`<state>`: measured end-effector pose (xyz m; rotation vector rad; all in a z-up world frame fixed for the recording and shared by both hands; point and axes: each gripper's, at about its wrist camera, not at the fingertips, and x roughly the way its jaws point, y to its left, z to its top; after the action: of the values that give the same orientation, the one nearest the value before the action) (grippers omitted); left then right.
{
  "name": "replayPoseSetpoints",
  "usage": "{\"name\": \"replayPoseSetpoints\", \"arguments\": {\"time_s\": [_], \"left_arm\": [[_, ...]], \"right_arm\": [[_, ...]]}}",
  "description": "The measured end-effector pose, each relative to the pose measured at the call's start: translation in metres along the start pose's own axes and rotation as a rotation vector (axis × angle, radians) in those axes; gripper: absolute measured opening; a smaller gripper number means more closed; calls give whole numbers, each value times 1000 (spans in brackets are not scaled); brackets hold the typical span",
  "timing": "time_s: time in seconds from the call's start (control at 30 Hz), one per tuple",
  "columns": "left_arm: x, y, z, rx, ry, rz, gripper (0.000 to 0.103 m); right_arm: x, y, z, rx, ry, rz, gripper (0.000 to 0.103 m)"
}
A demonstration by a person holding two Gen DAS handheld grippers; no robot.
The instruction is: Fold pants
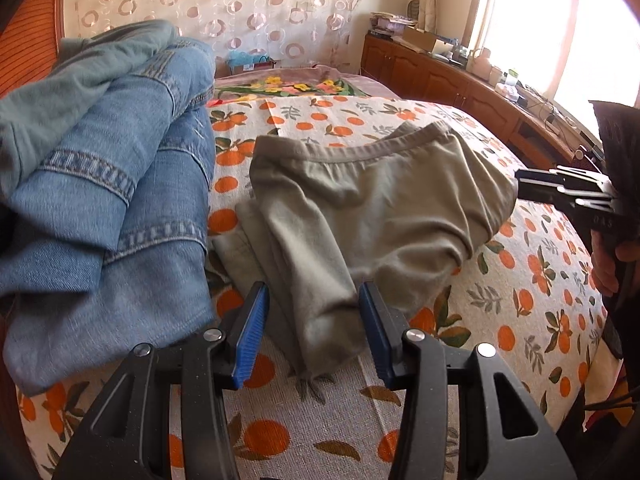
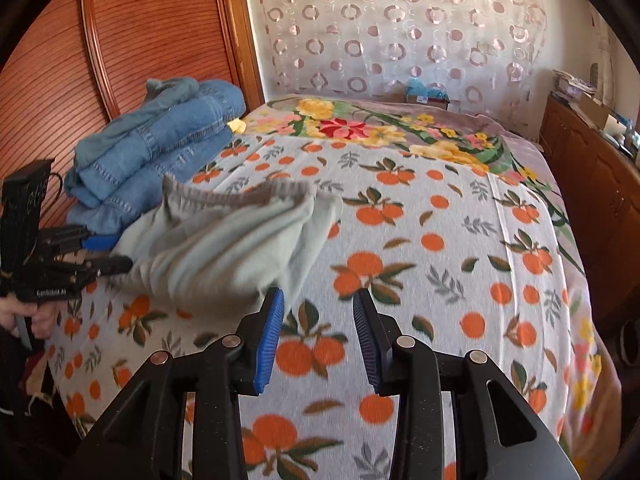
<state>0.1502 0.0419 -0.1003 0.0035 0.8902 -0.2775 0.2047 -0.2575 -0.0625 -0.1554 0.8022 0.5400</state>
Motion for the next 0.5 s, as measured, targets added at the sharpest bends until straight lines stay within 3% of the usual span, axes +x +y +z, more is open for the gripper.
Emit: {"name": "replayPoseSetpoints", "arguments": {"time_s": [0.5], "left_arm": [[0, 1, -8, -8, -19, 1, 48]], "right_arm": [[17, 27, 10, -50, 9, 92, 37]]}}
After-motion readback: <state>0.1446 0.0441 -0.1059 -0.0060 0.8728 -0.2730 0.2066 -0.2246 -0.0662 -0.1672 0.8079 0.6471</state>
